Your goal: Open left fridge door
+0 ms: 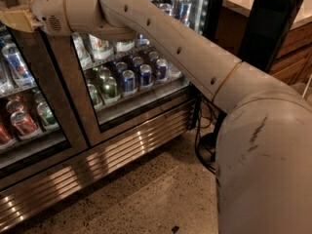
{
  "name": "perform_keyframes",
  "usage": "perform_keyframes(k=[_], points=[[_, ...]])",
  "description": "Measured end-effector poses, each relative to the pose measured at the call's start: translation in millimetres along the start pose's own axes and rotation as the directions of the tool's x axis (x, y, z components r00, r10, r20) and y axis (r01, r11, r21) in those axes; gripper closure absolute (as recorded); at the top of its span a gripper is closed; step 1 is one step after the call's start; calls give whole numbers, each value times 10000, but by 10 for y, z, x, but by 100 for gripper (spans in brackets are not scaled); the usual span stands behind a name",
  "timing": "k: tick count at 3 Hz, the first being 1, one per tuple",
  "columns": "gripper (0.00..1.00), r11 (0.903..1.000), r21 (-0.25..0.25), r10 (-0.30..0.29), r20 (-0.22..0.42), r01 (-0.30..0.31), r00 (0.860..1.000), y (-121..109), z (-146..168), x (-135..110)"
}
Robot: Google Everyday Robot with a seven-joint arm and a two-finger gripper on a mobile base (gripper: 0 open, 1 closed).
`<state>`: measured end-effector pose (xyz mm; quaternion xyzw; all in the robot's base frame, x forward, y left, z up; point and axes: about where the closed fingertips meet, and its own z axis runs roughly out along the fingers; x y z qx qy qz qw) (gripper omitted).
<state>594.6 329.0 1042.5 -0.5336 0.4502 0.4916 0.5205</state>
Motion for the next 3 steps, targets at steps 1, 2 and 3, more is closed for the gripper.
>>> perform_keyframes(k=[1, 2, 3], points=[[100, 9999, -136, 59, 27, -59, 10000, 11, -7, 8], [100, 9999, -137, 59, 27, -59, 10000, 11, -6, 8], [100, 9997, -250, 69, 20, -68, 10000, 17, -12, 15]])
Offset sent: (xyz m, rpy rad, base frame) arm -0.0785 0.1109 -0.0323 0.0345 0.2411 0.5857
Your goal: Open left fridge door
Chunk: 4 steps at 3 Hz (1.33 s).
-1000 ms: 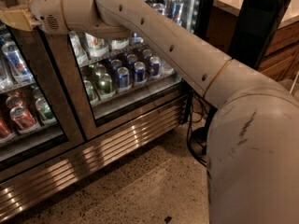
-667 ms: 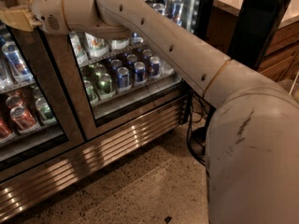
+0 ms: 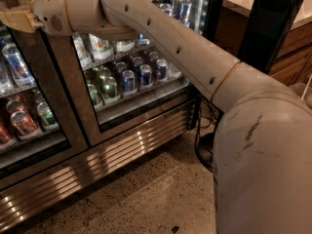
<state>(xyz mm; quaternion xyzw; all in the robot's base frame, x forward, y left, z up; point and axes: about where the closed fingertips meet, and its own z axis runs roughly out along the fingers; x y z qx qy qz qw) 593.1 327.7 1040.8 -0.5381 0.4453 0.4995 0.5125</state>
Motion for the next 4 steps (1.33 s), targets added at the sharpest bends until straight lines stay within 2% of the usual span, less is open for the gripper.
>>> perform_keyframes(k=[1, 2, 3, 4], points=[[100, 10000, -40, 52, -56, -52, 10000, -22, -23, 29], [100, 9994, -325, 94, -71, -97, 9999, 27, -35, 46], [100, 9994, -326, 95, -71, -97, 9999, 27, -34, 46], [100, 9982, -572, 163, -112, -169, 9998, 76, -45, 46]])
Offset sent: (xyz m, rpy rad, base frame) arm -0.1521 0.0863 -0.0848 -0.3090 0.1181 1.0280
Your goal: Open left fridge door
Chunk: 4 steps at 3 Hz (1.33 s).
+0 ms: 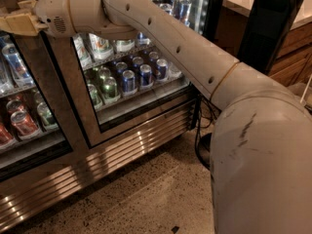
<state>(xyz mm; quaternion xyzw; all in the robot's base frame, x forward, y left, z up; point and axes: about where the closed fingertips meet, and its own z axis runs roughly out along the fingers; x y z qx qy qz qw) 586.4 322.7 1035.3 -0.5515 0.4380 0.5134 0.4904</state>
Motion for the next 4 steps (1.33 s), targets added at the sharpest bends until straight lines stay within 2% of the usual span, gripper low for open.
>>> perform_keyframes(k=[4], points=[[100, 9998, -202, -65, -131, 63, 9999, 42, -12, 4]])
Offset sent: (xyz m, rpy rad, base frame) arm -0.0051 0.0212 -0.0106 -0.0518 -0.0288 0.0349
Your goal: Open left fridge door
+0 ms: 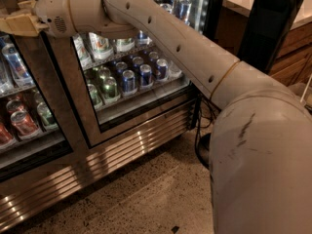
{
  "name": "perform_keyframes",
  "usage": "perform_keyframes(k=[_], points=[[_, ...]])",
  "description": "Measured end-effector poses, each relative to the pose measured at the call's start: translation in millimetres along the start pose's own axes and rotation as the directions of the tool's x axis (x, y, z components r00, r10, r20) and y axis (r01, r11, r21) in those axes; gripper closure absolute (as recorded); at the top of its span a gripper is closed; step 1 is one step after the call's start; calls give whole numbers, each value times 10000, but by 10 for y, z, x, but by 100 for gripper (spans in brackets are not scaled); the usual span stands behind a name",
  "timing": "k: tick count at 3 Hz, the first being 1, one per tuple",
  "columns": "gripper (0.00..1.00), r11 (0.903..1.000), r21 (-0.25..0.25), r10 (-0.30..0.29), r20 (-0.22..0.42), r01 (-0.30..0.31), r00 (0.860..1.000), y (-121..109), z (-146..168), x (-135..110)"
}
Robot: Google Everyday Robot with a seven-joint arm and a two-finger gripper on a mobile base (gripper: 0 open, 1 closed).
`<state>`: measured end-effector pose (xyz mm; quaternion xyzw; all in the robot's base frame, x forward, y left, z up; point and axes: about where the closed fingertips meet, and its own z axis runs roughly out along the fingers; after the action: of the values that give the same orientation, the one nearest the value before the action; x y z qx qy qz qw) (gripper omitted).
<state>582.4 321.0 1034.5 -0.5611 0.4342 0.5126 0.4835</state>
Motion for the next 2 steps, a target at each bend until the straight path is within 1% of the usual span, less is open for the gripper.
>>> perform_keyframes(k=[1, 2], points=[[100, 9998, -206, -7, -80, 6, 10000, 42, -10, 10], [100, 9998, -208, -7, -80, 6, 10000, 43, -10, 10]])
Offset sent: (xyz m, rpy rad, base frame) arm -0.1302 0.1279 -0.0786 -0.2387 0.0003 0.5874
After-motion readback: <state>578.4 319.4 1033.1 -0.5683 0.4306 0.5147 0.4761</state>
